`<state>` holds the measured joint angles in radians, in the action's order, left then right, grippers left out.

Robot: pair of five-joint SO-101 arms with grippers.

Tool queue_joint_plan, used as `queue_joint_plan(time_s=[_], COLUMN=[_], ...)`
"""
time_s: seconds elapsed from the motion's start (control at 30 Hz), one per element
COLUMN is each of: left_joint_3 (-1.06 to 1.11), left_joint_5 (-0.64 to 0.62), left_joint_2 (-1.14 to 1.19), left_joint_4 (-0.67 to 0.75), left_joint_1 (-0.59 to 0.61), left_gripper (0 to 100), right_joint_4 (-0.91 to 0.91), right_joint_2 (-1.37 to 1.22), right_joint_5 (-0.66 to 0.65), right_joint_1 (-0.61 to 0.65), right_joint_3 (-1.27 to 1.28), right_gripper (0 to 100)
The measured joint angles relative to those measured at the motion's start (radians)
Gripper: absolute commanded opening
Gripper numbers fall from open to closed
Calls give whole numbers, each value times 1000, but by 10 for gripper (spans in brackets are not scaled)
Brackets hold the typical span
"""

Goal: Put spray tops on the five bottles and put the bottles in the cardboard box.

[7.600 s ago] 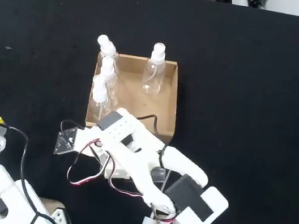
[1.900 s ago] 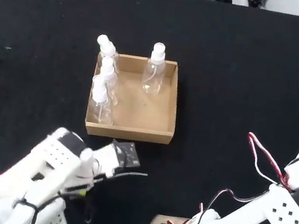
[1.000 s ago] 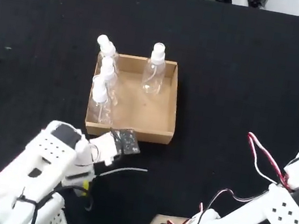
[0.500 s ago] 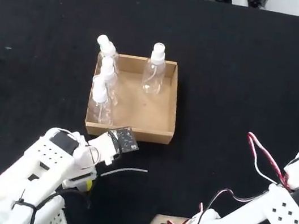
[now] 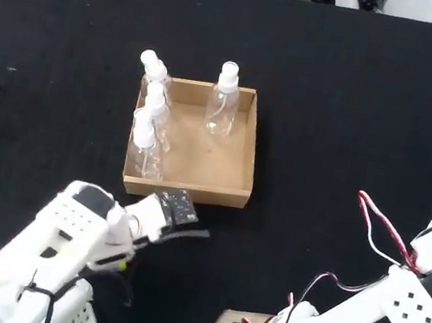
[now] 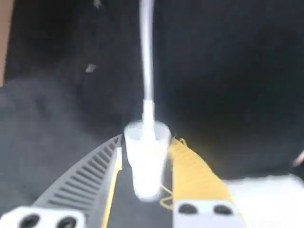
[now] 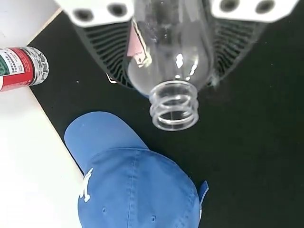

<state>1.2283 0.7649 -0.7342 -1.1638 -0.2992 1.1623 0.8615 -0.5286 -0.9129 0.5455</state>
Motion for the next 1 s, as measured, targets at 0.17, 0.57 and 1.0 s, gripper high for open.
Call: queue_joint_plan(time_s=[0.17, 0.57, 1.0], left_joint_3=[-184, -376, -456], left_joint_5=[170, 519, 744], left_joint_2=[0, 0, 2], left_joint_4=[-193, -368, -368], left_joint_1=[149, 465, 1031], left_gripper=[30, 30, 30], right_joint_4=[0, 0, 0], right_joint_2=[0, 0, 0], right_joint_5=[0, 0, 0], right_joint_1=[0, 0, 0], right_joint_3=[0, 0, 0], right_gripper=[11, 11, 11])
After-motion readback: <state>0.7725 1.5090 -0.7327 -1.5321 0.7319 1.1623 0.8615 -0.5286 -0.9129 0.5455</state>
